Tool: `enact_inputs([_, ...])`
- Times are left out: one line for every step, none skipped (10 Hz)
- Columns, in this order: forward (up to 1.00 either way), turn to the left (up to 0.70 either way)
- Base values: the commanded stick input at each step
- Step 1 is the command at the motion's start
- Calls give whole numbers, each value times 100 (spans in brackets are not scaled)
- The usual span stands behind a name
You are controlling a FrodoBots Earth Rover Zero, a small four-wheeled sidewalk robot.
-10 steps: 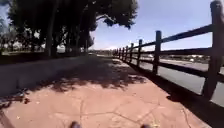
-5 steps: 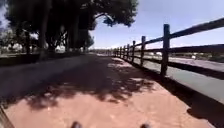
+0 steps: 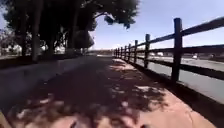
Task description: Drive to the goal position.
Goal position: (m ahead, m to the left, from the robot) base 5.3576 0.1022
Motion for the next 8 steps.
enact_inputs([100, 0])
enact_inputs([100, 0])
enact_inputs([100, 0])
enact_inputs([100, 0])
enact_inputs([100, 0])
enact_inputs([100, 0])
enact_inputs([100, 0])
enact_inputs([100, 0])
